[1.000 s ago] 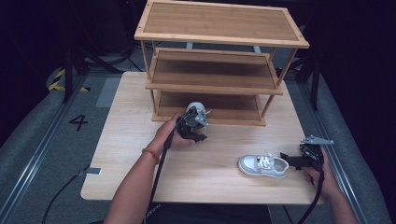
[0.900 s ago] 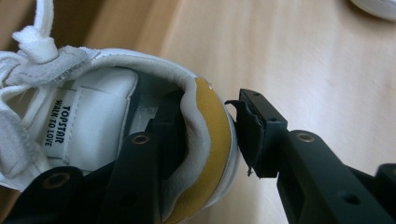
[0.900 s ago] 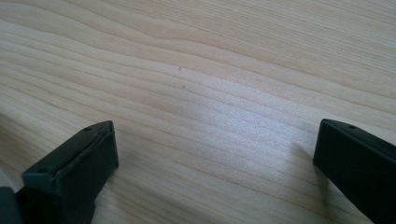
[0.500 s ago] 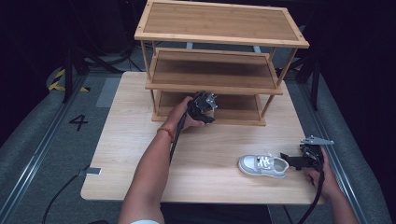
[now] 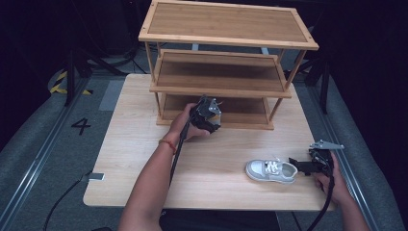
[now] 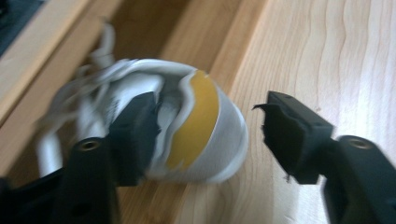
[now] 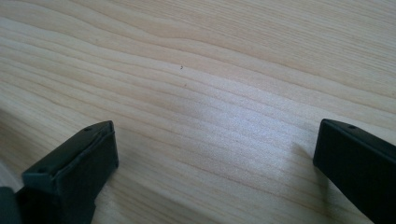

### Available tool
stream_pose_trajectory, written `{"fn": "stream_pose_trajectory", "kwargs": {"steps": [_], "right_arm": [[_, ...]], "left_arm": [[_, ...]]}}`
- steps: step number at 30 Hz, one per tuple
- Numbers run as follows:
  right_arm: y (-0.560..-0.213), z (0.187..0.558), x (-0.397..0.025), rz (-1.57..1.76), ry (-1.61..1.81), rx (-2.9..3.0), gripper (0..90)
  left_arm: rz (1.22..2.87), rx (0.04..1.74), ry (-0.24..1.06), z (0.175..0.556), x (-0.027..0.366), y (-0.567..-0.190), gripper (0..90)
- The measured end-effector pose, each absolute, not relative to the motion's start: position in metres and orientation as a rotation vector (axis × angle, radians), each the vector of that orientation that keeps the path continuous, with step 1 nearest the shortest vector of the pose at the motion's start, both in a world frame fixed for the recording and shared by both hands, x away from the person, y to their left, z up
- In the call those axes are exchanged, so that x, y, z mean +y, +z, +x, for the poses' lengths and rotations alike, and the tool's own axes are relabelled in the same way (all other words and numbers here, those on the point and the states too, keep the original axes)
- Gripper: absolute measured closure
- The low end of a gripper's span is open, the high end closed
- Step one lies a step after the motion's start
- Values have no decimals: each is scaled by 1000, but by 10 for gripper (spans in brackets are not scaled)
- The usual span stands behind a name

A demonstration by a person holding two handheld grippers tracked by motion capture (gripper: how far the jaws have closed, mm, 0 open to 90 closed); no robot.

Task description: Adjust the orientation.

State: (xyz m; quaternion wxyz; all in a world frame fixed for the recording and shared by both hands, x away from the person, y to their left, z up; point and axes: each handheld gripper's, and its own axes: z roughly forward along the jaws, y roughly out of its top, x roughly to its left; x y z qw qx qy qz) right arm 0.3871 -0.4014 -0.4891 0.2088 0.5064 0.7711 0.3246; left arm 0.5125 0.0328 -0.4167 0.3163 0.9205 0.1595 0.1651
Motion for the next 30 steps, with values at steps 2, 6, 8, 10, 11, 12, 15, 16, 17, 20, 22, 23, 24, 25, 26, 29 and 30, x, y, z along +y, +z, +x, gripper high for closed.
{"fn": "stream_pose_trajectory", "kwargs": {"steps": [2, 6, 8, 10, 11, 12, 15, 16, 17, 20, 22, 23, 24, 25, 26, 29, 30], "right_arm": [[-489, 387, -401, 1409, 903, 2145, 2], [-489, 387, -401, 1409, 903, 2145, 2], [-489, 387, -401, 1409, 903, 2145, 2], [-489, 387, -401, 1409, 903, 2146, 1], [-489, 387, -401, 1410, 903, 2145, 2], [-489, 387, -401, 1410, 903, 2145, 2], [-489, 387, -401, 1409, 903, 2145, 2], [-489, 387, -401, 1409, 903, 2145, 2], [-489, 387, -401, 1409, 903, 2145, 2], [-489, 388, -401, 1409, 906, 2146, 1], [-489, 388, -401, 1410, 906, 2148, 1], [-489, 388, -401, 1410, 906, 2148, 1], [-489, 388, -401, 1410, 906, 2148, 1], [-489, 388, -401, 1410, 907, 2148, 1], [-489, 388, -401, 1410, 906, 2148, 1], [-489, 388, -401, 1410, 906, 2148, 1], [-489, 388, -401, 1410, 906, 2148, 1]], "left_arm": [[2363, 464, 433, 506, 41, -414, 282], [2263, 548, 450, 486, 58, -416, 234], [2242, 608, 455, 477, 64, -426, 212], [2243, 642, 444, 475, 65, -438, 210], [2254, 671, 444, 475, 64, -444, 210], [2260, 694, 444, 477, 62, -448, 209], [2242, 750, 454, 485, 57, -459, 203], [2242, 750, 454, 485, 57, -459, 196], [2226, 762, 447, 487, 54, -462, 196], [2229, 764, 459, 493, 44, -466, 189], [2200, 806, 477, 496, 37, -470, 143], [2189, 831, 495, 498, 35, -472, 140], [2188, 839, 512, 500, 34, -473, 141], [2188, 849, 529, 502, 33, -473, 151], [2189, 851, 527, 503, 33, -473, 136], [2203, 851, 526, 507, 30, -471, 115], [2211, 845, 539, 508, 31, -470, 119]]}}
